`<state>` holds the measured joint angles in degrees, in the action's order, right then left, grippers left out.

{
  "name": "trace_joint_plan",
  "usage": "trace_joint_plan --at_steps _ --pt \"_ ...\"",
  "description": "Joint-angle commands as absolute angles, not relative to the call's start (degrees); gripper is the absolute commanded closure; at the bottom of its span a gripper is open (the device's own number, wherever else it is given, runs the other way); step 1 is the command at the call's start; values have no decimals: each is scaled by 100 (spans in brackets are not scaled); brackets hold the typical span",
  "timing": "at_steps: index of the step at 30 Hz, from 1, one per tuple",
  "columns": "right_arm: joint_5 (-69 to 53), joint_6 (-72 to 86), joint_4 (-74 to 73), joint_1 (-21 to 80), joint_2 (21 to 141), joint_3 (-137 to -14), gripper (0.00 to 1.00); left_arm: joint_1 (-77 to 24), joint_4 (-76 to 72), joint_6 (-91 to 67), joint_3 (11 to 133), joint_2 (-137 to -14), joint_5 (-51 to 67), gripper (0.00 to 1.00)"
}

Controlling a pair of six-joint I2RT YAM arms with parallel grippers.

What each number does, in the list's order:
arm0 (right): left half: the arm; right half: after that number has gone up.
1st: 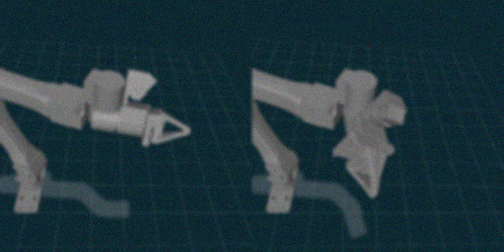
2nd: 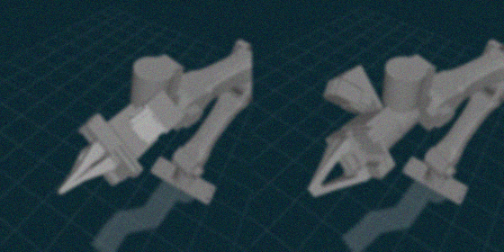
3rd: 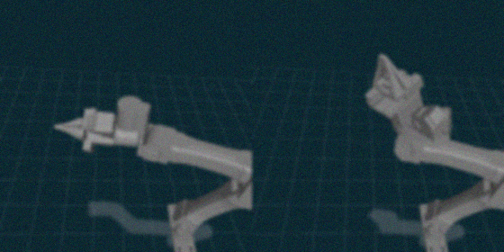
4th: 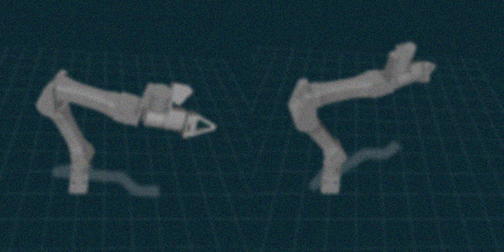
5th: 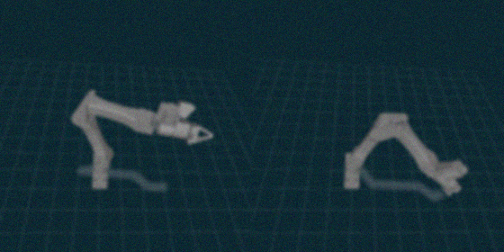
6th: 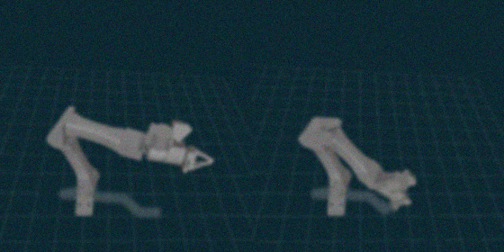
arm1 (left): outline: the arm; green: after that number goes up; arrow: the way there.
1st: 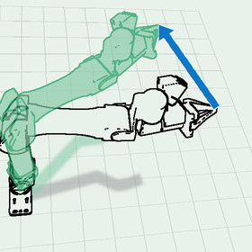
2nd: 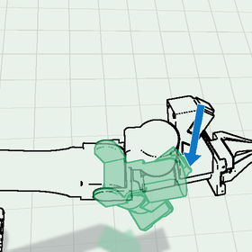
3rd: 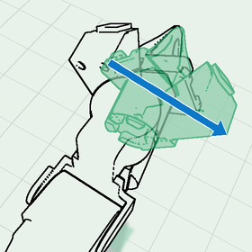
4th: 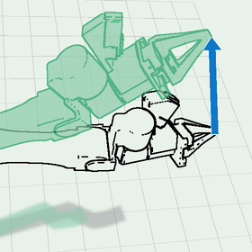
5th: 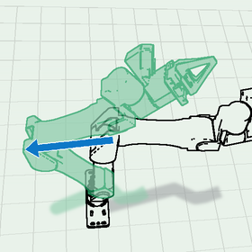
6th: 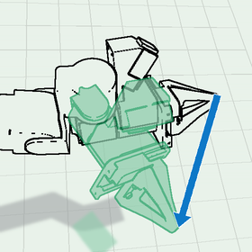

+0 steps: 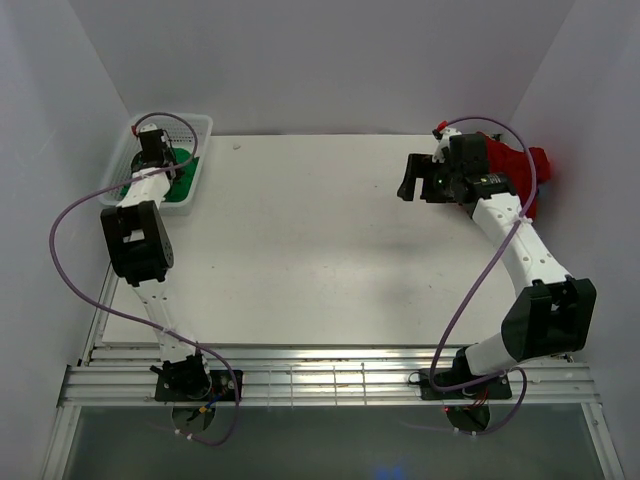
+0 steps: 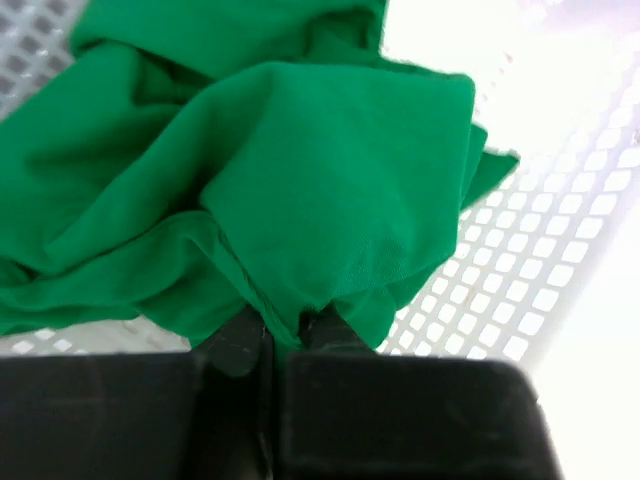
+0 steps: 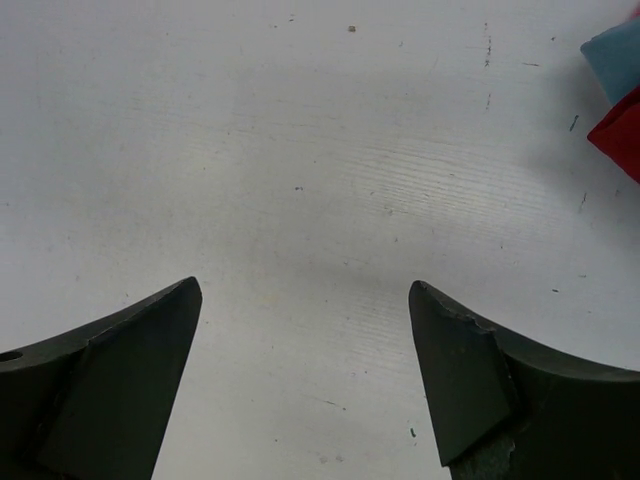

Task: Fold and stack the t-shirts
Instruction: Grab the tshirt from the pile, then move the tshirt to the center of the board

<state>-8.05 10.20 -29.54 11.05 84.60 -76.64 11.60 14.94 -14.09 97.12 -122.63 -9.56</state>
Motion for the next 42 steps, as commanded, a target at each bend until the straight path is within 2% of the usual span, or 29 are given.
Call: trace_joint_plan --at_steps 1,7,10,14,18,21,22,25,29,30,34,35,38,39,42 --pt "-791 1125 -2813 1151 8262 -7603 10 994 1275 -1292 10046 -11857 -1378 100" --pt "-896 1160 -2768 1283 8674 -7734 9 -216 1406 -142 10589 -10988 -2276 100" --pt "-932 1125 -2804 1397 8938 -7944 9 -674 2116 -36 11661 -10951 -2224 100" --pt "-932 1186 -2751 1547 9097 -8016 9 -1405 2530 202 11980 -10575 -2162 100" --pt "-792 1265 -2760 1652 9079 -7928 9 -2047 2979 -253 11454 -10267 -1996 100" --pt "-677 1292 -2786 1696 8921 -7744 9 -2451 2945 -729 10426 -10090 -1242 100" --pt "-651 1292 -2786 1705 8877 -7682 9 -2713 2857 -816 9997 -10090 -848 100" --pt "-458 1283 -2944 1696 8675 -7524 9 -3372 2707 -1080 9346 -10098 -642 100" --pt "-150 1248 -3102 1696 8324 -7278 10 -3744 2690 -1642 8756 -10423 -398 100" --pt "-97 1248 -3111 1696 8271 -7156 10 -3762 2698 -1826 8684 -10502 -291 83" --pt "-184 1266 -3173 1714 8077 -7005 10 -3981 2698 -2021 8595 -10661 -280 35" --pt "-228 1240 -3190 1723 8042 -7014 10 -3990 2690 -2030 8631 -10531 -360 16" --pt "-614 1134 -3007 1810 7989 -7014 10 -3964 2768 -1978 8832 -10223 -1140 12" --pt "-798 1108 -2928 1880 7998 -7005 10 -3946 2812 -1969 8920 -9969 -1795 12" --pt "-1028 1064 -2769 2082 8313 -7162 10 -3587 3023 -2091 8930 -9486 -2800 11"
